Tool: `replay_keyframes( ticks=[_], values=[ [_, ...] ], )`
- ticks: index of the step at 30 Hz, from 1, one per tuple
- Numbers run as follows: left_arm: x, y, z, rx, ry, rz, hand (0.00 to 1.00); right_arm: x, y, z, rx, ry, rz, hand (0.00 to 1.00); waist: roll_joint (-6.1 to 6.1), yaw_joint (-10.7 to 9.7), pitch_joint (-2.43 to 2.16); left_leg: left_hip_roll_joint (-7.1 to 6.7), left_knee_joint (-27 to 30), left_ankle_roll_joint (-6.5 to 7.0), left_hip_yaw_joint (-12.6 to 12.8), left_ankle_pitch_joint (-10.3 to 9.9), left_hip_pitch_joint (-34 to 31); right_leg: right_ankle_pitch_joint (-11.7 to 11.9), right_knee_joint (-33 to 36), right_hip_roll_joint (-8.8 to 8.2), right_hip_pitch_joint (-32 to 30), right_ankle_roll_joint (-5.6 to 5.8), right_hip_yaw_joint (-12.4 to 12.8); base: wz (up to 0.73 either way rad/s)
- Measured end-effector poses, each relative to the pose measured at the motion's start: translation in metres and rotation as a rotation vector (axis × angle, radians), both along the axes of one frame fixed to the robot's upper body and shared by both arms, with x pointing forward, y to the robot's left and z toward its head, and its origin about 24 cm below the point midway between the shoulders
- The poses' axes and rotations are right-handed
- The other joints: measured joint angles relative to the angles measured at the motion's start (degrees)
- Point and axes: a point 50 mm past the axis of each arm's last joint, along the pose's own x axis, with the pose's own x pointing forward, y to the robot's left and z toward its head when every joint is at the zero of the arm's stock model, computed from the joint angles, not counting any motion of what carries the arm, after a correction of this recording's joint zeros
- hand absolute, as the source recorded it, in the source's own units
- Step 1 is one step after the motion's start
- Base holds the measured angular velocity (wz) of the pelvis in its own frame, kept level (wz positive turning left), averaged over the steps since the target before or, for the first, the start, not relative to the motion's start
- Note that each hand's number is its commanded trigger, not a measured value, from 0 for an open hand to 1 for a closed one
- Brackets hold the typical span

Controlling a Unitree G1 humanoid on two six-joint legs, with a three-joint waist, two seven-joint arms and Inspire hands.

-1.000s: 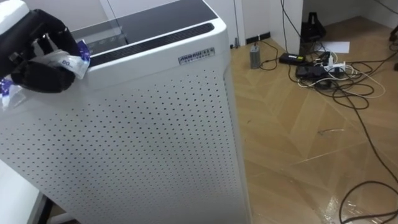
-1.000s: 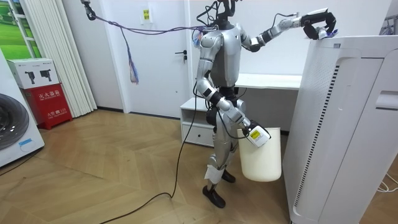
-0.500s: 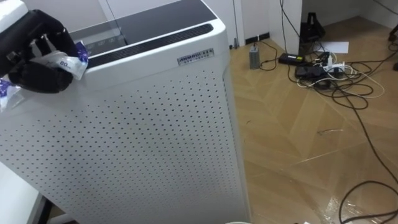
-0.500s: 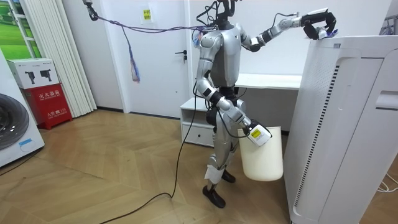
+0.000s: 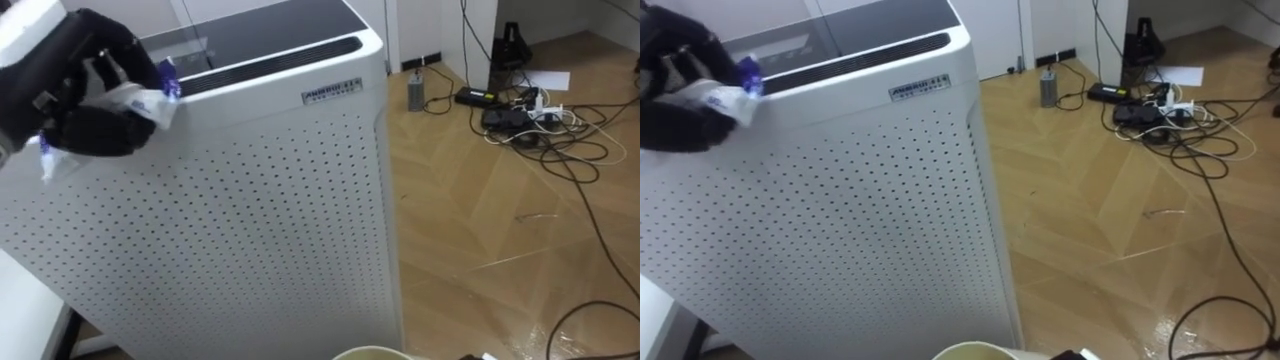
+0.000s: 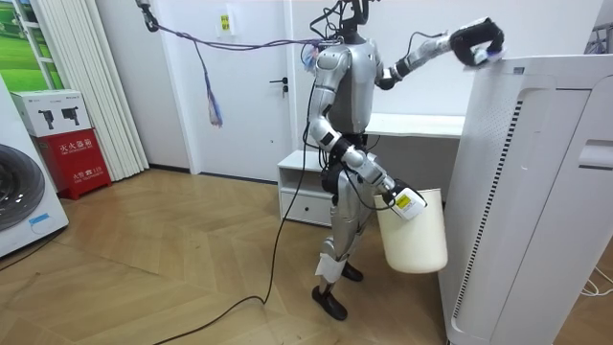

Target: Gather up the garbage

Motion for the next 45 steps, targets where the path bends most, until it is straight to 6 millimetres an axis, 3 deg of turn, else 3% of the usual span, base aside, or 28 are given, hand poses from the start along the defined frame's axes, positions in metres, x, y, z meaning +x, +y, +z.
replay_keyframes(
  ticks=[3,6,17,33,40,45],
  values=[
    [-0.005,-0.023,-0.036,-0.068,0.168,-0.149,1.0,0.0,0.003,-0.001,0.012,0.0,0.005,1.0,-0.85,-0.1,-0.08,0.06,0.1,0.0,0.0,0.0,-0.9,0.0,0.1,-0.03,-0.8,-0.01,-0.3,0.0],
    [-0.014,-0.036,-0.05,-0.11,0.259,-0.255,1.0,-0.001,0.004,-0.001,0.019,0.002,0.007,1.0,-2.12,-0.2,-0.02,0.17,0.5,0.0,0.0,0.0,-2.0,0.1,0.1,0.1,-1.7,-0.17,-0.2,0.0],
    [-0.033,-0.056,-0.029,-0.226,0.191,-0.496,1.0,0.0,0.011,-0.001,0.052,-0.006,0.037,1.0,-2.0,-0.2,-0.11,0.15,0.1,0.0,-0.1,0.0,-1.0,0.1,0.1,0.1,-0.9,-0.17,-0.1,0.0],
    [-0.037,-0.061,-0.034,-0.235,0.239,-0.571,1.0,-0.001,0.014,-0.001,0.076,0.007,0.069,1.0,-1.72,-0.1,-0.12,0.18,0.1,0.01,0.5,0.0,-1.0,0.1,0.0,0.11,-1.1,-0.16,0.2,-0.01],
    [-0.042,-0.065,-0.062,-0.269,0.369,-0.573,1.0,-0.003,0.022,-0.004,0.08,0.016,0.095,1.0,-1.47,-0.3,0.08,0.2,0.1,0.01,0.5,0.0,-1.1,0.1,0.4,0.1,-1.4,-0.16,0.2,0.0],
    [-0.034,-0.067,-0.113,-0.341,0.537,-0.484,1.0,0.007,0.027,-0.005,0.061,-0.008,0.114,1.0,-1.86,-0.9,0.58,-0.02,1.4,0.47,0.6,0.3,-5.0,0.1,2.7,-0.47,-5.7,-0.31,0.2,0.0]
  ],
)
